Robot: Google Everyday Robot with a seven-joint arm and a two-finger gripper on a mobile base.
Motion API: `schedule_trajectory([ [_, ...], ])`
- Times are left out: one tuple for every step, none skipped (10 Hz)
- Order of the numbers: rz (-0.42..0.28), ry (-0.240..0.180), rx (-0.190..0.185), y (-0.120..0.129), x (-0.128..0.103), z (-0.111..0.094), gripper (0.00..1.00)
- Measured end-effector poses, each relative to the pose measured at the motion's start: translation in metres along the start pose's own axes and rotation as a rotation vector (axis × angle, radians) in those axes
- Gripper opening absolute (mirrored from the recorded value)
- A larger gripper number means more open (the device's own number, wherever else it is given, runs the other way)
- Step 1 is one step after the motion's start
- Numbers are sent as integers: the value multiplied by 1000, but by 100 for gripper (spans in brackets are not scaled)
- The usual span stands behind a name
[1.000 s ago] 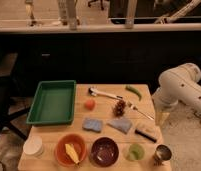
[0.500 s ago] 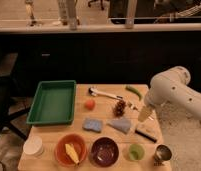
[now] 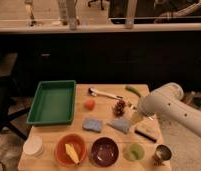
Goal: Place towel in tray
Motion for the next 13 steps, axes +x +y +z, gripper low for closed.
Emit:
schedule_trajectory([
  [-11,-18,2,2,-3,3,80],
  [-13,-20,2,2,-4,4,80],
  [-12,-20,1,2,-4,4,80],
  [-12,-20,1,2,-4,3,80],
  [-12,-20,1,3,-4,4,80],
  [-14,-19,-1,3,-4,4,80],
  [-14,-15,-12,5,-2,6,80],
  [-17,-16,-23,9,-1,13,80],
  [-21,-26,-34,15,0,24,80],
  [-24,-36,-35,20,3,34,80],
  [-25,-51,-36,24,4,42,80],
  [-22,-75,-40,28,5,48,80],
  [-23,-97,-49,30,5,52,80],
])
